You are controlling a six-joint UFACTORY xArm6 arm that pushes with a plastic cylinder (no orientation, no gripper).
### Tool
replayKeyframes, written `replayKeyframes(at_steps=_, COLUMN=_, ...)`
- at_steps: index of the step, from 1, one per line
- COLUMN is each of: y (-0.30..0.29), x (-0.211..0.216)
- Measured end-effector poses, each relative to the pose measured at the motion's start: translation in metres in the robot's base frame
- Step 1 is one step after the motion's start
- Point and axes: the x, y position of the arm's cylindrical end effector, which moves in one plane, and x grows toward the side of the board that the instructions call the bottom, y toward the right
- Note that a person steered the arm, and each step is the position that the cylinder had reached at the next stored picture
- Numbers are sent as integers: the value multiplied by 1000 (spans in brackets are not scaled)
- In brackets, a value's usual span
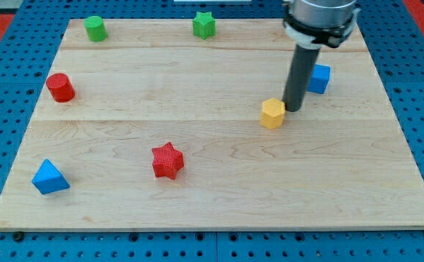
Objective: Push the yellow hexagon towards the red star
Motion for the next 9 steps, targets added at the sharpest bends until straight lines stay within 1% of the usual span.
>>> replayKeyframes(at_steps=1, y=-21, x=10)
replayKeyframes(at_steps=3, y=-29, x=42)
replayKeyframes(at_steps=5, y=-35, x=-2)
replayKeyframes(at_steps=6, y=-35, x=7)
replayKeyframes(at_steps=8, y=-57, x=12)
replayKeyframes(at_steps=9, y=-65, x=38)
